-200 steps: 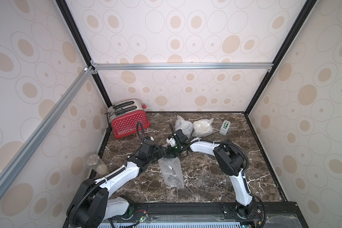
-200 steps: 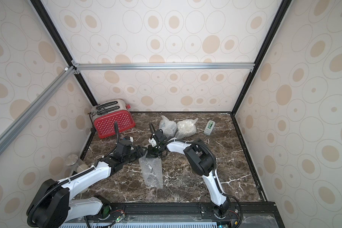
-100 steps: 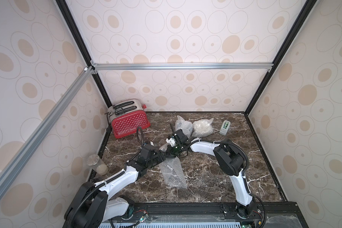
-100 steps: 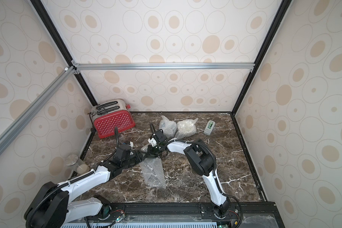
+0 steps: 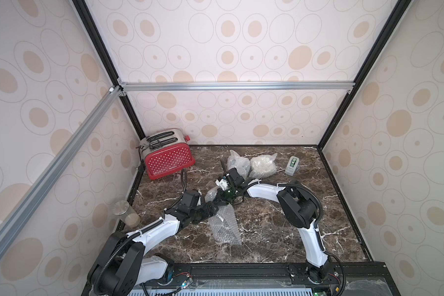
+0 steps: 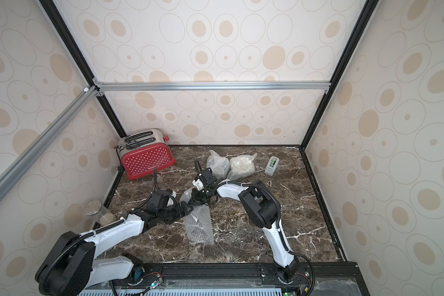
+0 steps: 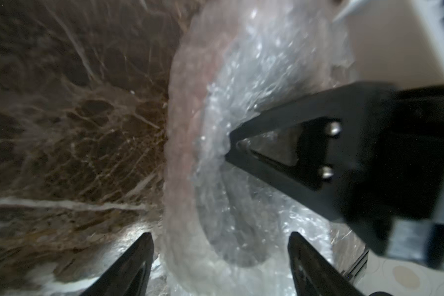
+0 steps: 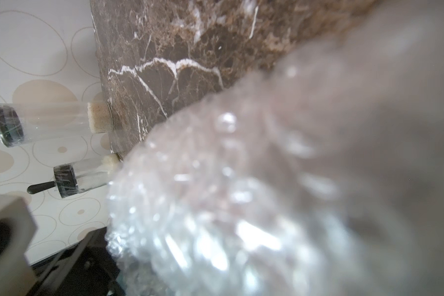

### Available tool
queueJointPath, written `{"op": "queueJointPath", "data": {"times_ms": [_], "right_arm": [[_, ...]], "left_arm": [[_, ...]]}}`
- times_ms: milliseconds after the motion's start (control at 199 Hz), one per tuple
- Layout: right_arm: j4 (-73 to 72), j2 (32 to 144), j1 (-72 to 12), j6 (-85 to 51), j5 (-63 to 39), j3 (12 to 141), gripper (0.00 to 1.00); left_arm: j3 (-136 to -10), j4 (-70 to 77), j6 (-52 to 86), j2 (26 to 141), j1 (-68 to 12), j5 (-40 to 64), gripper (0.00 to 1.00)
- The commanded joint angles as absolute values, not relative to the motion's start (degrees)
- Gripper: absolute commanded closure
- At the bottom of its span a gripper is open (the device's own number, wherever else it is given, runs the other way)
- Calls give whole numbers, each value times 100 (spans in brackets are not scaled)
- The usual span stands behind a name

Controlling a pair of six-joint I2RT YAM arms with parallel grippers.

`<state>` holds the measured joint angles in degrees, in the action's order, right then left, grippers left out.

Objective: Wrap bowls in bubble wrap
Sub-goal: Wrap the bowl in bubble wrap.

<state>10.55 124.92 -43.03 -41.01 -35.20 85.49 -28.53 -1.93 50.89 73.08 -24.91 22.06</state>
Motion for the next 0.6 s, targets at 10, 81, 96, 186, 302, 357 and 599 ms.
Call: {"op": "queueJointPath", "data": {"times_ms": [10,81,96,186,302,357,599], "right_arm": [[1419,12598,-4316,-4083,-3353,8435,92],[1447,12586,-4317,-4069,-3341,8424,91],[1442,12580,-4320,-4063,-3340,8416,91],[1449,12562,-4318,-4043,-3331,8389,91],[1444,12551,-4319,-4036,-3322,8377,91],[1428,12568,-4322,-4041,-3334,8381,92],[1441,12588,-4317,-4007,-3365,8376,92]], "left_arm": [[-3126,-164,4857,7541,-2424,2549,17],[-3139,89,4990,7686,-2363,2623,16],[-3138,150,5026,7709,-2348,2650,16],[-3132,423,5240,7807,-2241,2692,16],[-3190,305,5283,7863,-2197,2424,18],[-3178,336,5322,7938,-2191,2350,22],[-2919,815,5581,8119,-2177,2287,46]]}}
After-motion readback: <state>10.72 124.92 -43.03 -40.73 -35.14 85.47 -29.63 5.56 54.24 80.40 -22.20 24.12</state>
